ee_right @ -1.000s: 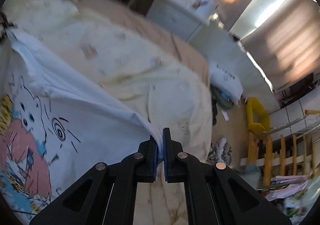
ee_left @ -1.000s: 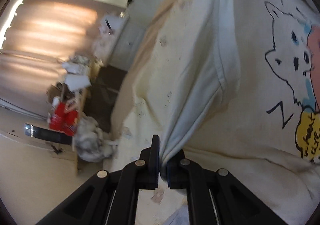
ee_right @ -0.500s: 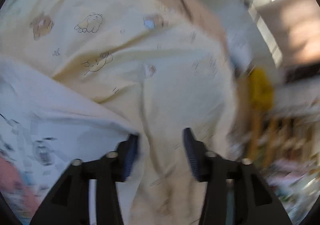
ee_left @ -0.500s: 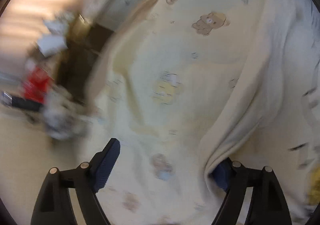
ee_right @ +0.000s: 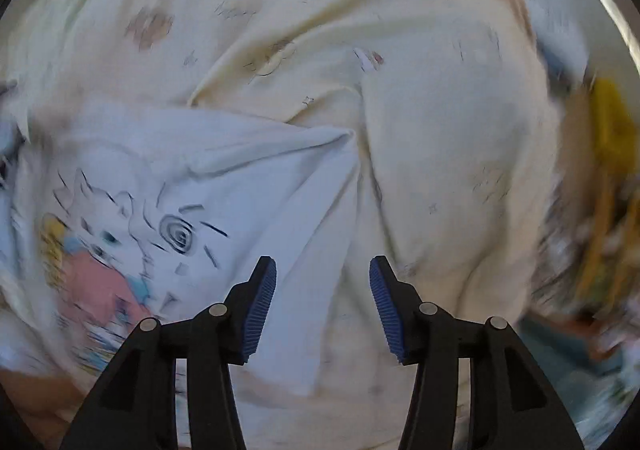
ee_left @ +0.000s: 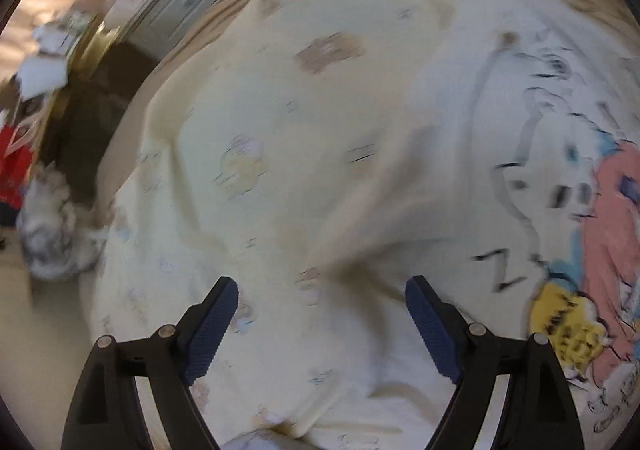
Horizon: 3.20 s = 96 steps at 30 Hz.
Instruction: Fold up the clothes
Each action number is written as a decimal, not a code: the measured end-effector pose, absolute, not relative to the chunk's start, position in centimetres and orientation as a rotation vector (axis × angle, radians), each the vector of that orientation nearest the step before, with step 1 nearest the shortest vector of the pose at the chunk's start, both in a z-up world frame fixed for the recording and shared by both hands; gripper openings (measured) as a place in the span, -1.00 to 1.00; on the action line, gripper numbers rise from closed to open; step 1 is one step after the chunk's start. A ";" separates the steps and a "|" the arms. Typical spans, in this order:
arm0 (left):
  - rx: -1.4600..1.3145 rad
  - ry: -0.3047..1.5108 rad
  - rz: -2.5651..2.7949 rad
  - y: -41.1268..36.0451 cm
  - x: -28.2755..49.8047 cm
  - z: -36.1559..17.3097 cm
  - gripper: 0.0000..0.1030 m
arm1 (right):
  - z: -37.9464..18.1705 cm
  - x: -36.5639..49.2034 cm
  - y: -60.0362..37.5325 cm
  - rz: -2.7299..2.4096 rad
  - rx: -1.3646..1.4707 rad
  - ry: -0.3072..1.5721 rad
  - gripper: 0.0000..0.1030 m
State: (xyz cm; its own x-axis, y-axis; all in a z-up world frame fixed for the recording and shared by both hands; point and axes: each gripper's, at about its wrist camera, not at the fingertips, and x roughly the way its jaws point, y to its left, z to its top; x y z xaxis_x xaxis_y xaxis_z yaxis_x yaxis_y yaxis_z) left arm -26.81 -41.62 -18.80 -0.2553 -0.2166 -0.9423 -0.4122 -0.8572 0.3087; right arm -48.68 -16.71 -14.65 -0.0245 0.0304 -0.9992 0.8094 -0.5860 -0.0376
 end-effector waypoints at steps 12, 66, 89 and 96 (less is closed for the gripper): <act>-1.497 0.520 2.742 -37.5 -17.0 -11.4 0.69 | -10.2 -38.3 -15.6 -1.780 1.334 0.823 0.05; -1.745 -0.317 2.884 -18.2 7.6 6.7 0.68 | 5.4 -0.2 -3.6 -2.032 1.335 0.347 0.58; -1.760 0.192 2.693 -18.7 6.7 0.2 0.68 | 1.7 -1.1 -2.5 -1.781 1.204 0.727 0.58; -1.753 0.885 2.154 -17.1 11.1 -13.1 0.68 | -9.3 -1.8 5.1 -1.386 1.200 1.065 0.58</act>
State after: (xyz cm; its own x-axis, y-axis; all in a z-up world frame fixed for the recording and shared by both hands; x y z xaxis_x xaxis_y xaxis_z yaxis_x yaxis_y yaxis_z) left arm 11.07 -17.11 -13.06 -0.2601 -0.1943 -0.9458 -0.5270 -0.7922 0.3077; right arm -1.84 5.14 -9.27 -0.0345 -0.1252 -0.9915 0.9903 -0.1382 -0.0170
